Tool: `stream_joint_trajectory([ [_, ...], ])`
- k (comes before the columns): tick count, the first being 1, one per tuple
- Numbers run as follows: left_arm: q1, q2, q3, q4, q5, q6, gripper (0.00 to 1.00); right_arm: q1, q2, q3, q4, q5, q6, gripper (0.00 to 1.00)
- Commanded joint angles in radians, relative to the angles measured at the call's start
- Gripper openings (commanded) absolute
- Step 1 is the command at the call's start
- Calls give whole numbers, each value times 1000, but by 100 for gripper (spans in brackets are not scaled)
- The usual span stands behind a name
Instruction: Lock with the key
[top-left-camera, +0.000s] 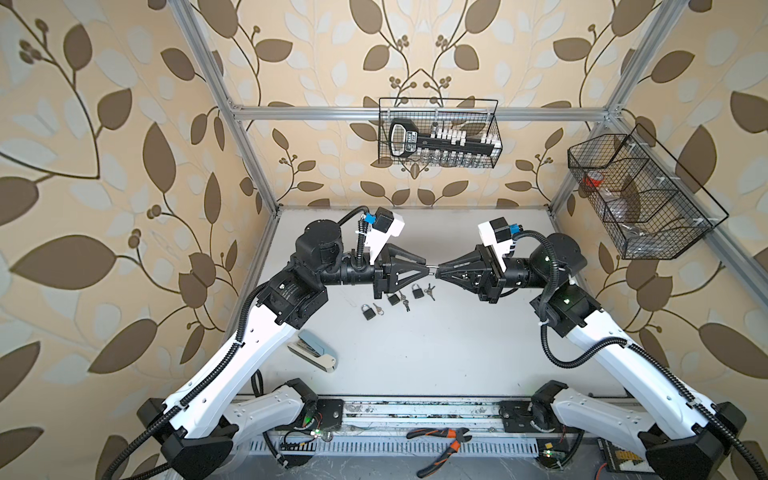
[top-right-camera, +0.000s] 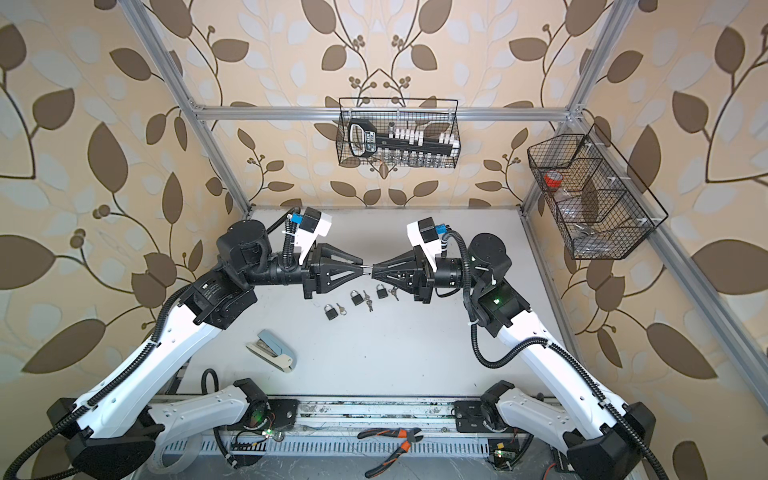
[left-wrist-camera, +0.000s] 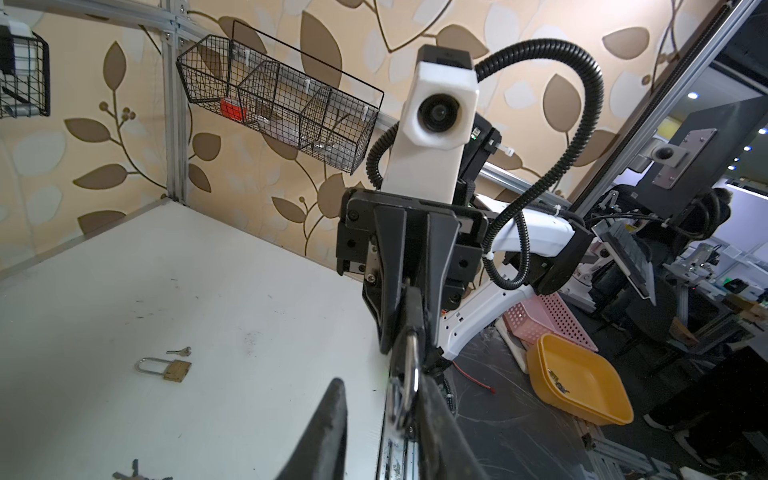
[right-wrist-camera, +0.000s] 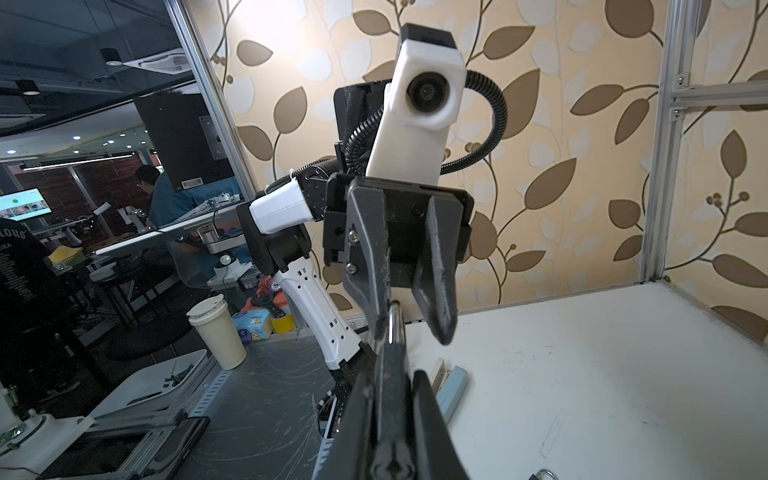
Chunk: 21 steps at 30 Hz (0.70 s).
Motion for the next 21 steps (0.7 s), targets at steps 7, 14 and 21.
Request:
stream_joint_trajectory([
  [7,8,-6,22,39,33,-10,0,2,-7,27,32,6,-9,0],
  [14,-41,62,16,101,101,-55,0,55,39,58,42,30,-22,0],
  [21,-105,104,23,96,67,-37,0,125,63,48,126,62,-3,0],
])
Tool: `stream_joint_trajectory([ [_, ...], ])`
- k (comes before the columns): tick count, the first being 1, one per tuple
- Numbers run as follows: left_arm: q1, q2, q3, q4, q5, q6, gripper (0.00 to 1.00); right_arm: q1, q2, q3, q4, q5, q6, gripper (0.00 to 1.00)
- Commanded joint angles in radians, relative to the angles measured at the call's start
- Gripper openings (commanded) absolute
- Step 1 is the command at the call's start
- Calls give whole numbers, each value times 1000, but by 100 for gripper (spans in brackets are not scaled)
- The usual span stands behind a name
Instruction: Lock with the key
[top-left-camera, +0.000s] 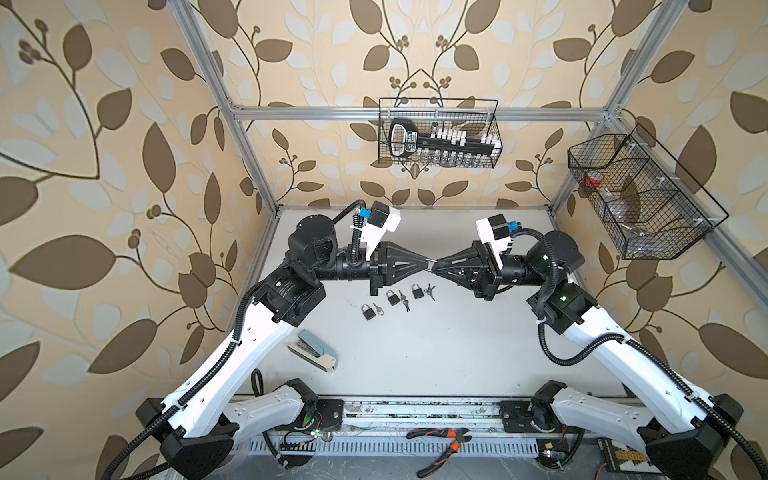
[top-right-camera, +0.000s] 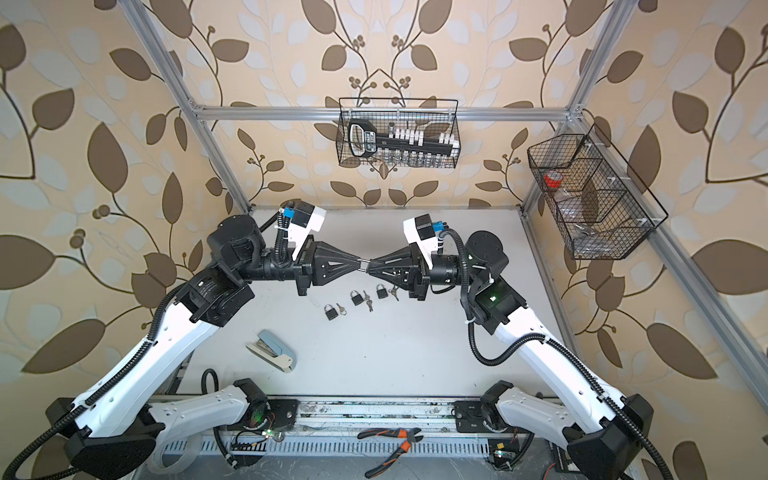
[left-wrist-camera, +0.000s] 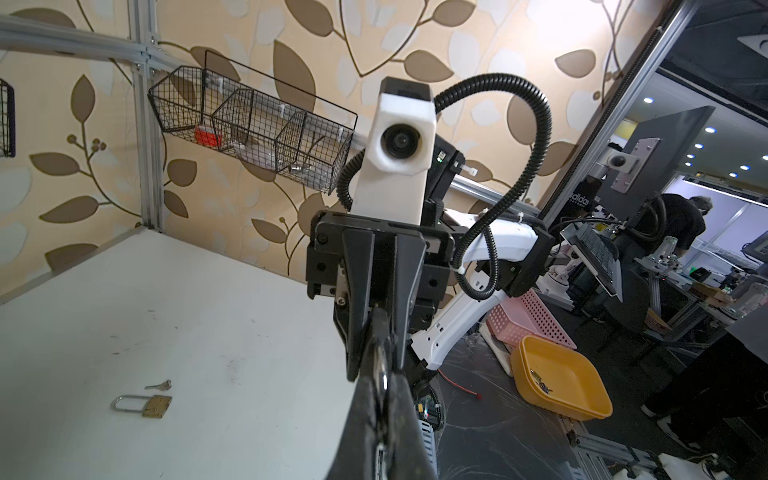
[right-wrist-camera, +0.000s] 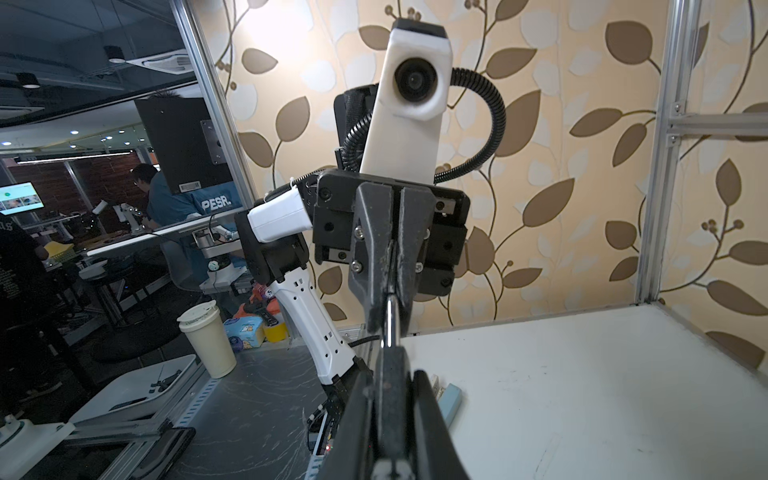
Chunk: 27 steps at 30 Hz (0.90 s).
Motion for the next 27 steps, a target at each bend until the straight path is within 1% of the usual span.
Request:
stream_joint_trajectory([
  [1,-87,61,-21,8,-21,15,0,60,17,7,68,19,10,0],
  [4,-69,19,-36,-27,-66,40,0,9,-31,-27,90,32,32,0],
  [9,-4,-28,-67,-19,-54,14,0,-66,-83,-62,143,17,90,0],
  [17,36,-53,-54,-32,-49,15,0,-67,-71,-46,127,-31,91,0],
  [22,61,-67,-30,-61,-48,27,0,-67,-69,-31,63,-53,43,0],
  [24,64,-65,-27,-62,-33,25,0,-68,-67,-25,49,-57,36,0],
  [27,56,-32,-41,-18,30,-15,0,-61,-49,-15,64,-54,43,0],
])
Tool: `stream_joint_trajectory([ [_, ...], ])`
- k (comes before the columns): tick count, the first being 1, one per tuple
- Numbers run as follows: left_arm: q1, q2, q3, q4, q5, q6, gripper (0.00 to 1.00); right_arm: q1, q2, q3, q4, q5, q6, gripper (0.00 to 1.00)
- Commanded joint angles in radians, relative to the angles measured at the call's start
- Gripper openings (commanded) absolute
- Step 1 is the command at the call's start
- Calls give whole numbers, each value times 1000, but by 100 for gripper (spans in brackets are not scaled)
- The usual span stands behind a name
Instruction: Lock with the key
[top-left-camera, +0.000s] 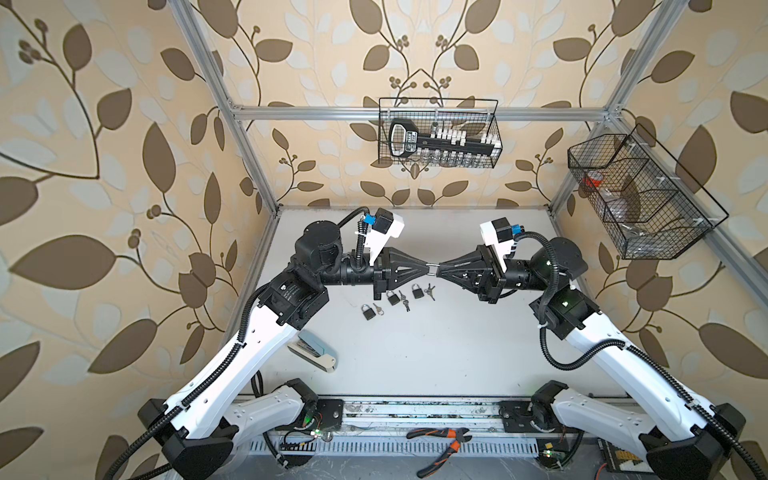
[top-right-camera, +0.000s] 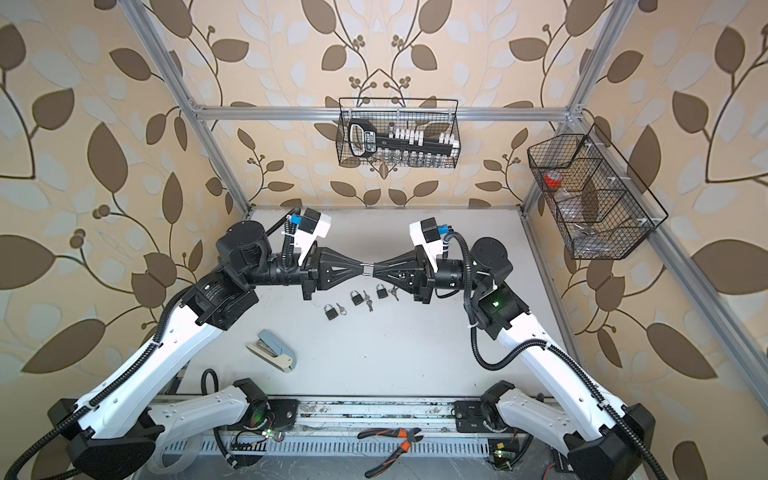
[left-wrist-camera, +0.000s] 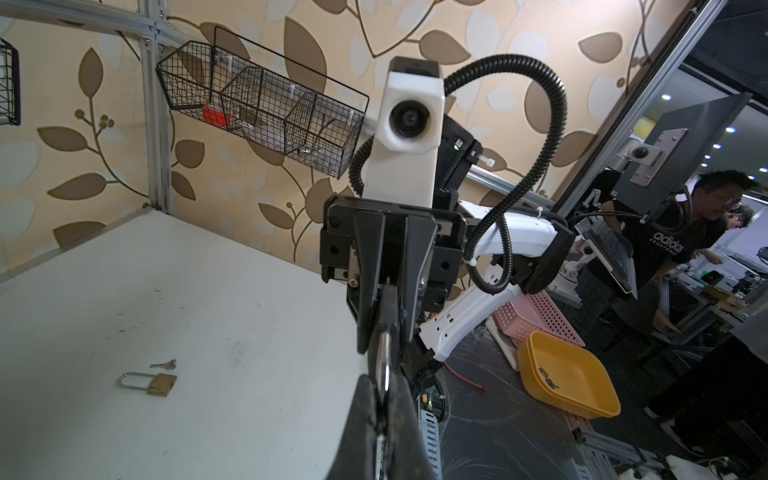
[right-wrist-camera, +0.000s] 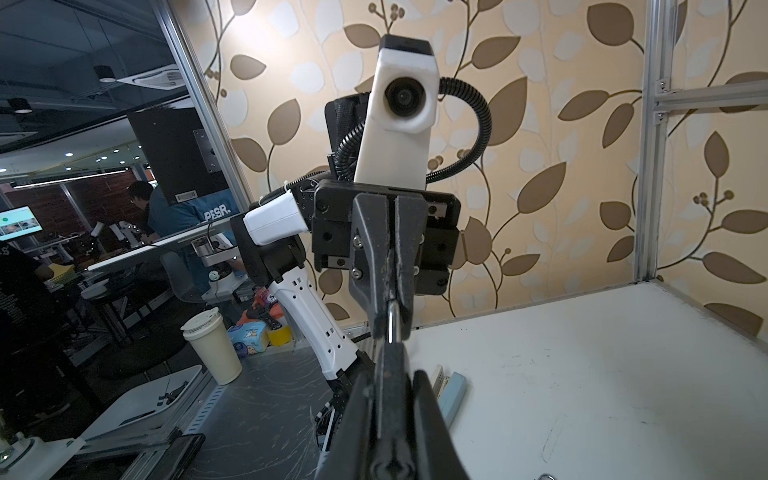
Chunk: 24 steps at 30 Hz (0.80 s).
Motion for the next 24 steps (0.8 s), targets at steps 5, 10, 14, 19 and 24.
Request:
stream_joint_trajectory([
  [5,-127,93,4,35,18,-17,0,72,63,124,55,12,-54,0],
  [10,-138,99,-36,102,3,-62,0,96,74,125,83,21,-59,0],
  [14,-113,46,-39,49,-46,-26,0,69,40,83,77,25,-61,0],
  [19,6,-11,-51,82,17,-89,0,-6,-16,47,19,36,-104,0],
  [24,17,-6,-15,20,49,-51,26,-14,12,124,-152,-38,-213,0],
])
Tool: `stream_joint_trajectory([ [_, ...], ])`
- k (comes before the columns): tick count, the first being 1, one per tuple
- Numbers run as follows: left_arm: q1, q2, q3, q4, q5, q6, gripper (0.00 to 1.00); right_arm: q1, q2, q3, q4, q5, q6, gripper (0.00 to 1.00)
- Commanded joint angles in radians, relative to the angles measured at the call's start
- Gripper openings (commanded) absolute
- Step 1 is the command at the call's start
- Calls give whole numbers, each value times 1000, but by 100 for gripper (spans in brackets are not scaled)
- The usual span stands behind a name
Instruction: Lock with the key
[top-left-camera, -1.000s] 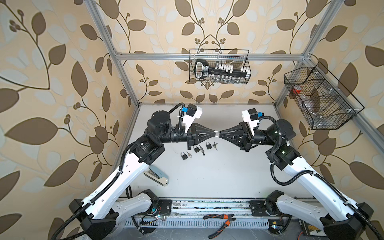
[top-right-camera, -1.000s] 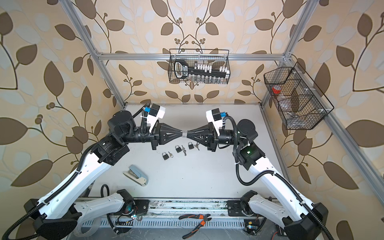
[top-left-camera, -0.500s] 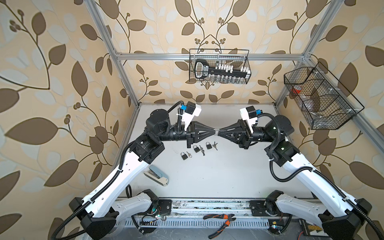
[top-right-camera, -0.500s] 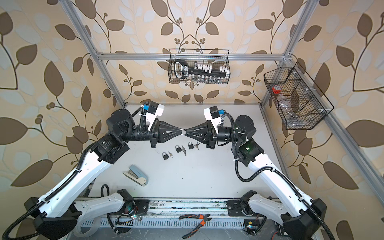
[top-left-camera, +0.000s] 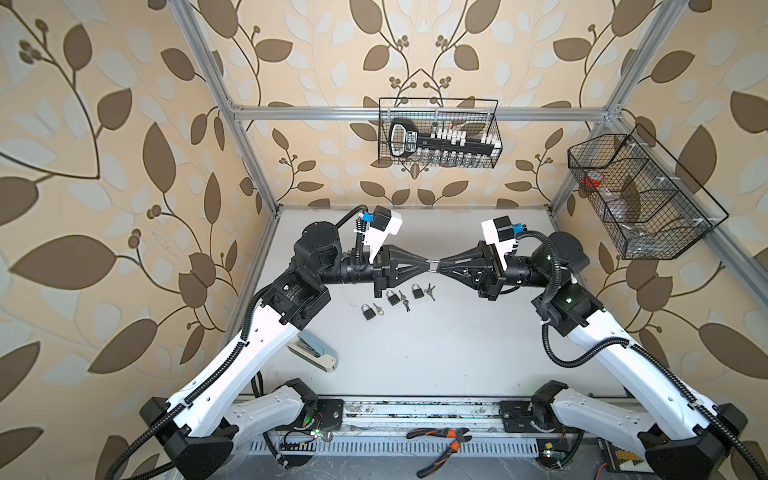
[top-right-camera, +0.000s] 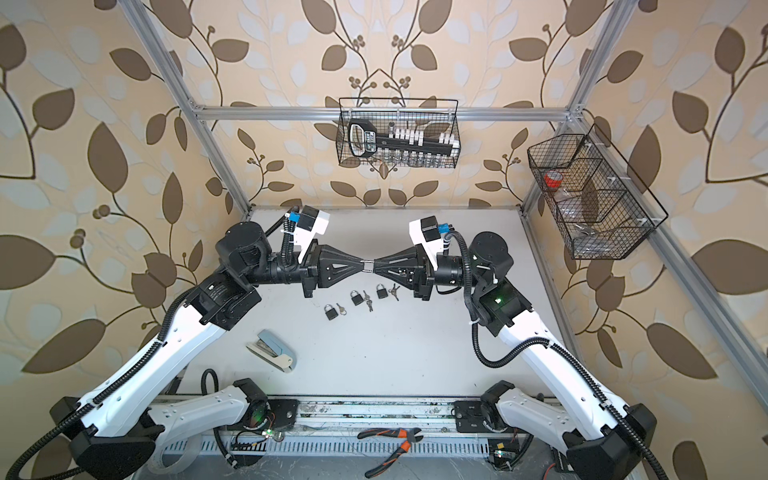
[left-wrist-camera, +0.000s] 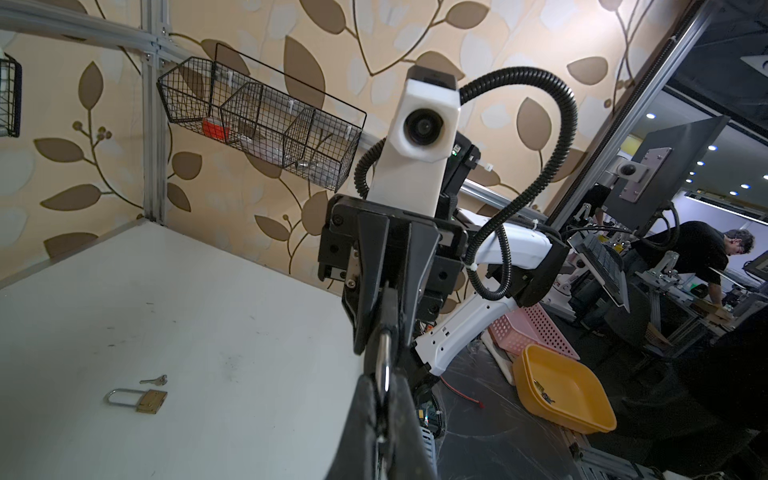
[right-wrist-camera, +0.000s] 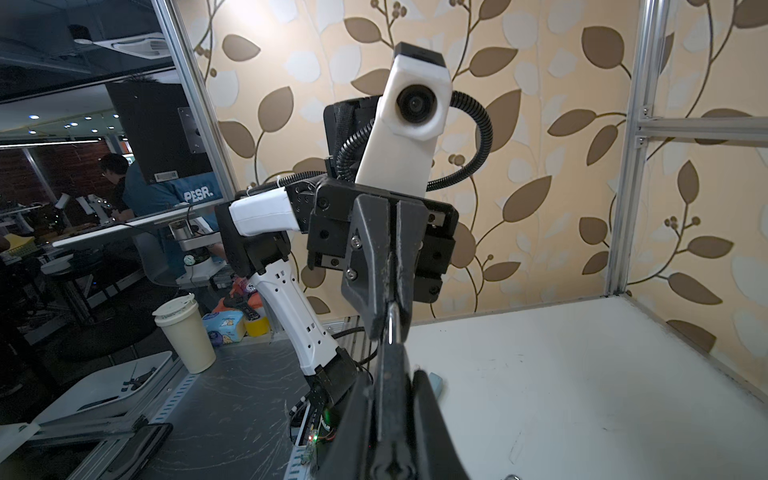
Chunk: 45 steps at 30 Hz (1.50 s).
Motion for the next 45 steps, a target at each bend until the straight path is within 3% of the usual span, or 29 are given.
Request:
stream_joint_trajectory([
  [1,16,-10,24,-70,39,9,37,-6,4,79,-50,-56,-69,0],
  [3,16,-21,26,-81,10,26,48,-7,2,80,-51,-64,-57,0],
  [7,16,-54,25,-93,-63,61,49,-6,4,85,-76,-72,-29,0],
  [13,16,-40,37,-81,-46,68,50,-6,32,106,-130,-87,-2,0],
  [20,16,-26,38,-63,-28,57,37,-4,42,106,-119,-97,17,0],
  [25,15,-23,39,-60,-20,50,14,-5,42,103,-131,-71,-1,0],
  [27,15,-20,38,-53,-9,39,0,-4,45,105,-136,-65,-13,0],
  [35,11,6,27,12,72,-39,0,-5,45,121,-162,-31,-107,0],
  [40,-14,21,27,-1,72,-23,0,2,61,145,-167,-51,-120,0],
  [45,-113,90,39,-6,23,23,0,150,121,168,-77,-45,-69,0],
])
